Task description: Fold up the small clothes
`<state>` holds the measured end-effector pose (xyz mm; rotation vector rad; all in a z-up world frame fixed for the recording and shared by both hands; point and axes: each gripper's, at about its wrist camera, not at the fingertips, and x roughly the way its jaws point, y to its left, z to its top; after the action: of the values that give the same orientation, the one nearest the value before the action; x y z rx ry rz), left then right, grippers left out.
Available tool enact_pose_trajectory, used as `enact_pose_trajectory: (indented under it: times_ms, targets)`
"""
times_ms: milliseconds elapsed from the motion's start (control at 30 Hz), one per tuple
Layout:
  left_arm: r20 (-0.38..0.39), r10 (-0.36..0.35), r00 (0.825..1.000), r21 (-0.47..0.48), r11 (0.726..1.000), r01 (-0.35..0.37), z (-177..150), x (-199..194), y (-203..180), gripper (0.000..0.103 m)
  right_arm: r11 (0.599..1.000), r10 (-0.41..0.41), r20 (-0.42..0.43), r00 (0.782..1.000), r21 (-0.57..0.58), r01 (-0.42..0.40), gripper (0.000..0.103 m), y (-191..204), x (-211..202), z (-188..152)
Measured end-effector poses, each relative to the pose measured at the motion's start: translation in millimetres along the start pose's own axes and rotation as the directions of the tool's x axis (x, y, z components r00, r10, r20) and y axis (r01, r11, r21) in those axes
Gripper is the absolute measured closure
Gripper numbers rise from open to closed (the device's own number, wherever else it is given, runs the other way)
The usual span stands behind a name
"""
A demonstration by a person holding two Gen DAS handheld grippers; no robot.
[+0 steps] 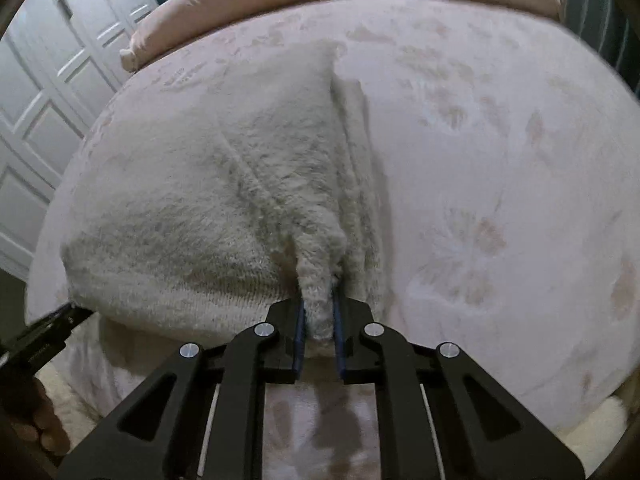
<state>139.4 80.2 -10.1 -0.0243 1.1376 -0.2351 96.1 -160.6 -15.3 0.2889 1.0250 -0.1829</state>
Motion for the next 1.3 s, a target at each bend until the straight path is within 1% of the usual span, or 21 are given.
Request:
enact_pose_trajectory:
  times_ms: [100,167,267,333,500,567,667,700,767,833,867,933,967,1033,1100,1167,1200,1267,1300]
  targets:
    - [0.014,0.034,0.999,0.027,0.999,-0.035,-3.5,-10.1,-5.5,0.066,1.0,0.015,-0.004,1.0,0.003,-0.015,0.089,2.9,-10.2,6.2]
    - [0.034,0.05,0.998,0.033,0.998,-0.052,-6.5,-20.5,-7.7,0.066,0.999,0.034,-0.003,0.999,0.017,-0.034,0.085,-2.0,-15.0,6.3]
    - [0.071,0.066,0.995,0.041,0.997,-0.069,-8.5,-40.1,-12.3,0.066,0.995,0.069,0.01,0.998,0.069,-0.069,0.084,-10.8,-28.9,5.6]
    - [0.097,0.067,0.993,0.046,0.996,-0.072,-7.9,-51.2,-15.8,0.066,0.994,0.073,0.033,0.997,0.079,-0.076,0.083,-11.0,-38.3,7.0]
    - [0.161,0.046,0.986,0.072,0.996,-0.058,9.9,-73.2,-32.4,0.066,0.998,0.068,0.112,0.991,0.008,-0.069,0.084,6.7,-62.9,28.7]
    - [0.191,0.039,0.981,0.084,0.995,-0.055,22.4,-77.9,-42.4,0.066,0.997,0.074,0.133,0.988,-0.005,-0.074,0.084,12.9,-66.8,40.1]
    - [0.212,0.037,0.977,0.102,0.993,-0.06,36.5,-75.2,-54.3,0.065,0.997,0.076,0.138,0.988,-0.025,-0.073,0.084,22.4,-63.0,51.1]
    - [0.213,0.043,0.976,0.108,0.992,-0.067,41.3,-69.6,-57.9,0.065,0.997,0.079,0.13,0.988,-0.031,-0.075,0.084,24.7,-58.8,53.4]
    - [0.187,0.06,0.98,0.112,0.99,-0.082,46.7,-54.5,-61.1,0.064,0.997,0.079,0.096,0.992,-0.025,-0.077,0.084,25.4,-43.6,54.7]
    - [0.143,0.062,0.988,0.104,0.992,-0.077,49.5,-35.7,-59.6,0.064,0.997,0.073,0.05,0.996,-0.011,-0.073,0.084,23.6,-25.4,51.7]
    - [0.11,0.057,0.992,0.092,0.993,-0.067,49.8,-22.7,-57.2,0.064,0.999,0.053,0.022,0.998,-0.011,-0.053,0.087,22.4,-12.7,48.3]
    - [0.099,0.065,0.993,0.083,0.994,-0.073,48.3,-13.8,-55.1,0.058,0.999,0.033,-0.008,0.999,-0.031,-0.033,0.087,22.8,2.3,44.0]
    - [0.106,0.074,0.992,0.09,0.992,-0.084,47.2,-12.1,-55.2,0.056,0.999,0.028,-0.004,1.0,-0.042,-0.028,0.087,24.1,2.8,43.5]
    - [0.111,0.081,0.99,0.098,0.991,-0.092,45.7,-11.7,-55.8,0.055,0.998,0.027,0.006,1.0,-0.048,-0.026,0.087,27.4,-6.2,46.6]
    - [0.11,0.081,0.991,0.096,0.991,-0.092,45.2,-11.5,-56.1,0.055,0.998,0.056,0.048,0.997,-0.027,-0.055,0.086,27.3,-21.1,49.4]
    - [0.108,0.081,0.991,0.094,0.991,-0.091,43.9,-10.3,-55.4,0.053,0.999,0.038,0.057,0.998,-0.023,-0.037,0.086,25.9,-21.2,51.0]
    - [0.108,0.083,0.991,0.094,0.991,-0.093,43.0,-10.0,-55.4,0.053,0.999,0.023,0.044,0.999,-0.026,-0.022,0.086,24.7,-15.6,50.7]
    - [0.107,0.085,0.991,0.101,0.99,-0.095,41.4,-9.5,-56.7,0.052,0.999,0.004,-0.019,1.0,-0.04,-0.005,0.086,20.1,9.5,47.3]
    - [0.106,0.087,0.991,0.104,0.99,-0.098,41.5,-9.0,-57.3,0.052,0.998,-0.002,-0.016,1.0,-0.059,0.001,0.086,20.0,15.3,45.3]
